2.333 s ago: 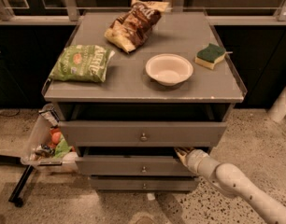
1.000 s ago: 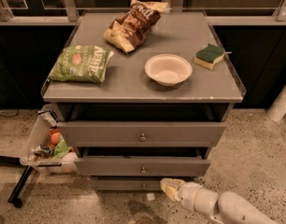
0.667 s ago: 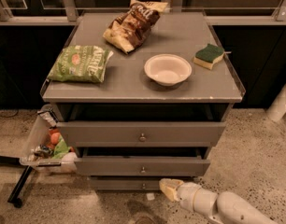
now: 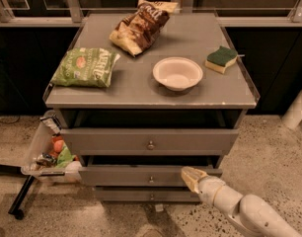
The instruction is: Open middle drawer
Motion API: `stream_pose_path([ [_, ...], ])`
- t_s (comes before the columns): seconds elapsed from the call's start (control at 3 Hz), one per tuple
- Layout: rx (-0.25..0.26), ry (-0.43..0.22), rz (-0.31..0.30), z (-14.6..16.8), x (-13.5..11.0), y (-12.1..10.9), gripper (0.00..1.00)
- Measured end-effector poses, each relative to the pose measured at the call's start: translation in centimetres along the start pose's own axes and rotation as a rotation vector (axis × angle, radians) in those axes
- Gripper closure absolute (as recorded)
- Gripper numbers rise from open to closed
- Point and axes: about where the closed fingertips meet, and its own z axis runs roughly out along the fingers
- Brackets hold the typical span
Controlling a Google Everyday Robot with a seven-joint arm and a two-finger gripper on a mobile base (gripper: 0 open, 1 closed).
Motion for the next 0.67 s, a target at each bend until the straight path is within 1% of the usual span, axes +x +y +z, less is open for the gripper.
stream_pose_path([
  [0.33,-0.002,0.004,-0.001,0.2,0.0,0.1,1.0],
  [0.67,-0.012,0.004,-0.021,2.1,-0.3,-1.1,1.0],
])
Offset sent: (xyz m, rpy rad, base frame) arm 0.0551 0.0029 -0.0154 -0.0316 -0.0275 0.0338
